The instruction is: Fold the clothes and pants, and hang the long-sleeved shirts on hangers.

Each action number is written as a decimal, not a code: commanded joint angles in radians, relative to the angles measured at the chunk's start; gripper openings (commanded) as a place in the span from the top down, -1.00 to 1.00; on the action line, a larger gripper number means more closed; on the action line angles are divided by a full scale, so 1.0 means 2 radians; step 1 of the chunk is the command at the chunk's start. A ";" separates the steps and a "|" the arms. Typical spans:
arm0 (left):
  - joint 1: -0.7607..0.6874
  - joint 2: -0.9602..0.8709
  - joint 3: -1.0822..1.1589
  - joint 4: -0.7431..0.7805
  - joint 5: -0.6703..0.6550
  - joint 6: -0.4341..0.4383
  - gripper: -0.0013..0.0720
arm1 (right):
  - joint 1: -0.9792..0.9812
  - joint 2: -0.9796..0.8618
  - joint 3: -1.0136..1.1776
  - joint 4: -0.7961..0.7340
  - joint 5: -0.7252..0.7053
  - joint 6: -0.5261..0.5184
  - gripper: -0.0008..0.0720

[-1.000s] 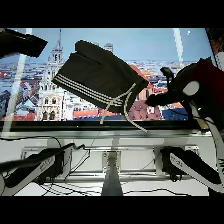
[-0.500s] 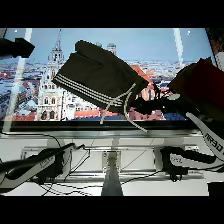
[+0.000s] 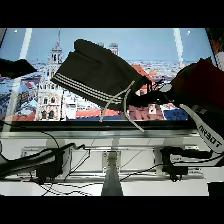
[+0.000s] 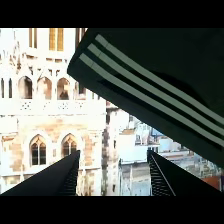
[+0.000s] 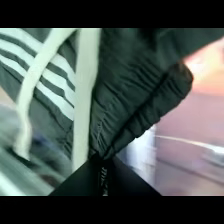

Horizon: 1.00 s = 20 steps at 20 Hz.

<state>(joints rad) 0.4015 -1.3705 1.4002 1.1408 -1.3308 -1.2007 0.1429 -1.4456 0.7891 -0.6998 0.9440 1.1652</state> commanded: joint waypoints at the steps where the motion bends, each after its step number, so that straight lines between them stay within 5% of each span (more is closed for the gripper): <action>1: 0.006 -0.032 -0.020 -0.013 -0.019 0.005 -0.16 | -0.048 0.045 0.017 -0.180 0.068 0.019 0.93; 5: 0.004 -0.055 -0.124 -0.072 -0.005 0.050 -0.16 | -0.132 0.094 0.017 -0.236 0.154 -0.018 0.93; 10: -0.009 -0.076 -0.248 -0.129 0.057 0.112 -0.16 | -0.156 0.096 0.017 -0.191 0.161 -0.057 0.93; 17: -0.105 -0.129 -0.261 -0.162 0.064 0.151 -0.12 | -0.156 0.096 0.017 -0.159 0.160 -0.075 0.93; 20: -0.130 -0.132 -0.255 -0.187 0.080 0.162 0.90 | -0.156 0.096 0.018 -0.130 0.160 -0.075 0.93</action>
<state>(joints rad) 0.1959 -1.6192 0.8867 0.8204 -1.2060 -0.9142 -0.1684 -1.2545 0.8230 -1.0126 1.2621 1.0210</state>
